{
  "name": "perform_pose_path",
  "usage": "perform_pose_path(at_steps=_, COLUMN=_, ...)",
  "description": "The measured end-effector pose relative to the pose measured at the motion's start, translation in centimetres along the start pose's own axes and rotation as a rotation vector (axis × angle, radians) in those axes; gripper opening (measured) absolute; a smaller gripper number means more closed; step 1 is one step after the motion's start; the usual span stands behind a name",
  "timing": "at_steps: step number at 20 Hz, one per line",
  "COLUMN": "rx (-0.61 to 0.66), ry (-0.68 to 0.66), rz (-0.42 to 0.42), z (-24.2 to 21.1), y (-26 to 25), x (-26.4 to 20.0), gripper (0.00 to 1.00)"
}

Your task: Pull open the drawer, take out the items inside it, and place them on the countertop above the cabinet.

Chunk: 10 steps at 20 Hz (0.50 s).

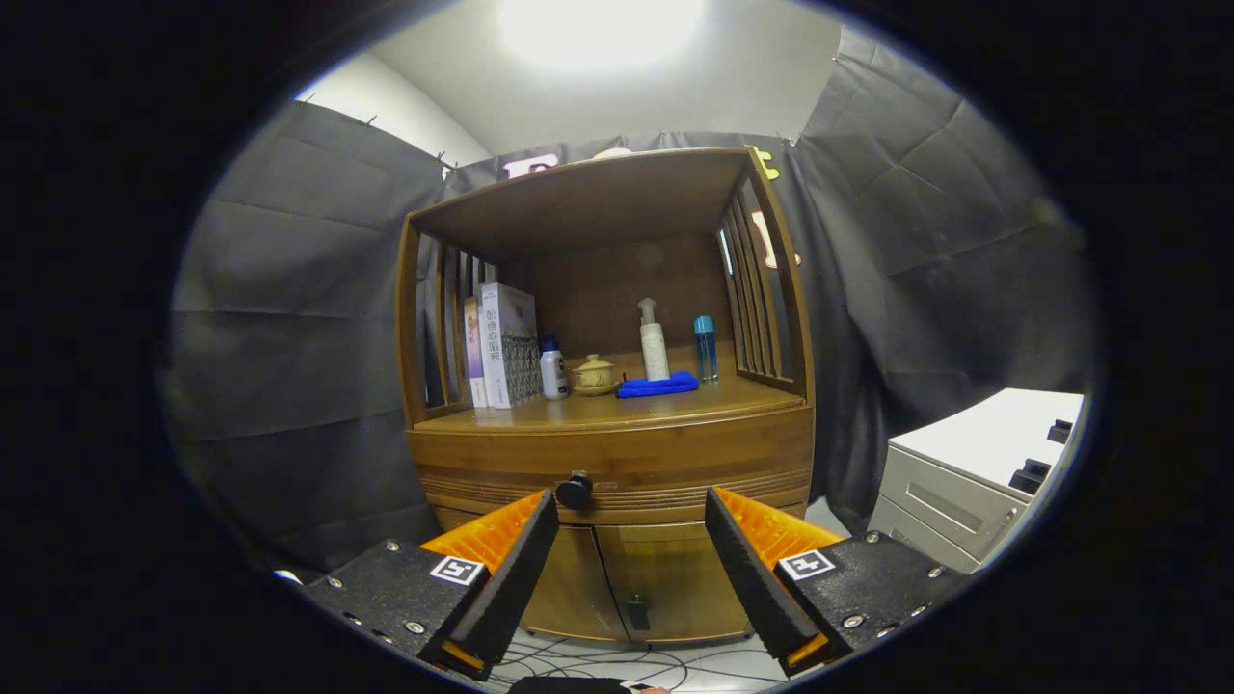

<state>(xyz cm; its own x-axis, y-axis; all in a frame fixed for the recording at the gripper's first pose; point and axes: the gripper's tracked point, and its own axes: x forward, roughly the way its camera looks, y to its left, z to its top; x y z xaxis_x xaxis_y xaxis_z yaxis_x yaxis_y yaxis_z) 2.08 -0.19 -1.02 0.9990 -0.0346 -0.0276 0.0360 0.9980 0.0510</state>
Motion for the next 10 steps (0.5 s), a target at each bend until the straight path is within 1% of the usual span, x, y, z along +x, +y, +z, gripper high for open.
perform_pose_path(at_steps=5, rx=0.003, ry=-0.007, rz=-0.002, z=0.5, y=1.6, x=2.3, gripper=0.95)
perform_pose_path(at_steps=10, rx=-0.008, ry=-0.05, rz=-0.011, z=1.3, y=3.0, x=6.2, gripper=0.95)
